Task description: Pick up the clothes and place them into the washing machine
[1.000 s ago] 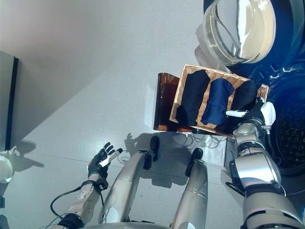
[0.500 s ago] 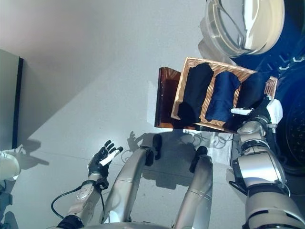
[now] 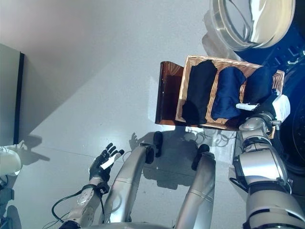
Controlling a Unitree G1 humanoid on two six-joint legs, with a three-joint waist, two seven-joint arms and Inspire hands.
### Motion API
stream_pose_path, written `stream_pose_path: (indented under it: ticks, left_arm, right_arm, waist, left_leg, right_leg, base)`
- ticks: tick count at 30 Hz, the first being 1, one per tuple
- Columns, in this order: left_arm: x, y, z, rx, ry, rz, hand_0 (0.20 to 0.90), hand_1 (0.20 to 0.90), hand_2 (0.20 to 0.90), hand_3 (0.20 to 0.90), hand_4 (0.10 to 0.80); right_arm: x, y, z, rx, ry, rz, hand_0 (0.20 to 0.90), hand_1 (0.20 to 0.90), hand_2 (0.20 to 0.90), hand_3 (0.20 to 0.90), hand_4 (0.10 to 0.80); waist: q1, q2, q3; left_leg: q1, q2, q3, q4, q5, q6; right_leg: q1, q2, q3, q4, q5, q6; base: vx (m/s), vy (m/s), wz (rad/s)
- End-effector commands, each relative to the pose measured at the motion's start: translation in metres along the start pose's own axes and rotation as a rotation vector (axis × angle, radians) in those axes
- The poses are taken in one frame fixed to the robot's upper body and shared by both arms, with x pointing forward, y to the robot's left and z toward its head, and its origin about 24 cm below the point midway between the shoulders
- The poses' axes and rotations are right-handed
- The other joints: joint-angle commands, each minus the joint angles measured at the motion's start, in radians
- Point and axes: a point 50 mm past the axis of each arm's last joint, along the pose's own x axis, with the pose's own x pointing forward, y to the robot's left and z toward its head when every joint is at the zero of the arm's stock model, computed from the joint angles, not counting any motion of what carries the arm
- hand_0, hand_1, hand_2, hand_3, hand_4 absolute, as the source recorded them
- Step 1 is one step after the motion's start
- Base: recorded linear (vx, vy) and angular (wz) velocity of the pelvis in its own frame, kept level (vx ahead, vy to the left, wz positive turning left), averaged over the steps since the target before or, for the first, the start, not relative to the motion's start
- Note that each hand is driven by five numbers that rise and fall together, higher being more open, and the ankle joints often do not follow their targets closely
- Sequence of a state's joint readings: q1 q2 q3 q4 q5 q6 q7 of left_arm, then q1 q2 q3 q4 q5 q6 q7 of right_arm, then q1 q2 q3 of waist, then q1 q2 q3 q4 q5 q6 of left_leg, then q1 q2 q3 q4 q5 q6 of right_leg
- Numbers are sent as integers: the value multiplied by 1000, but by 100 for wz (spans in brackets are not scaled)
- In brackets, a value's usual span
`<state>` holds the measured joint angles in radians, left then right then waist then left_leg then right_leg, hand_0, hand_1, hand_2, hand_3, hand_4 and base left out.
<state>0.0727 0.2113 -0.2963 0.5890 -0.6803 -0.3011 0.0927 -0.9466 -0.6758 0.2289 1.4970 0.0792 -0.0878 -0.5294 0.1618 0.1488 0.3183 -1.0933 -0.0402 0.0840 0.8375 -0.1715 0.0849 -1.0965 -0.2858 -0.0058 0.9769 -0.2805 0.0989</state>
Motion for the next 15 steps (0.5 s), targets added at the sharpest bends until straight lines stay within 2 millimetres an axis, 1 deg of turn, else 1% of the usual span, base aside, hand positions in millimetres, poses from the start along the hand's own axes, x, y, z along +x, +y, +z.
stream_pose_path:
  ticks: [1,8,15]
  left_arm:
    - [-8,18,6,20,-41,42,900,900,900,900,800]
    - [-6,21,9,32,-50,49,900,900,900,900,800]
    - [-6,21,12,41,-59,42,900,900,900,900,800]
  right_arm:
    - [9,-17,12,17,-59,-7,200,200,200,200,300]
    - [9,-16,4,1,-24,-6,200,200,200,200,300]
    - [11,-22,-1,-5,-4,-20,200,200,200,200,300]
  waist:
    - [28,28,-26]
    - [34,26,-36]
    - [41,25,-43]
  left_leg:
    - [-17,40,-90,137,-101,-113]
    - [-19,40,-94,141,-100,-116]
    - [-22,42,-90,146,-103,-111]
  right_leg:
    - [1,5,44,-19,61,-8]
    - [2,1,38,-10,48,-12]
    - [-1,2,40,-9,52,-11]
  base:
    - [0,0,0]
    - [-6,-10,4]
    - [-8,3,4]
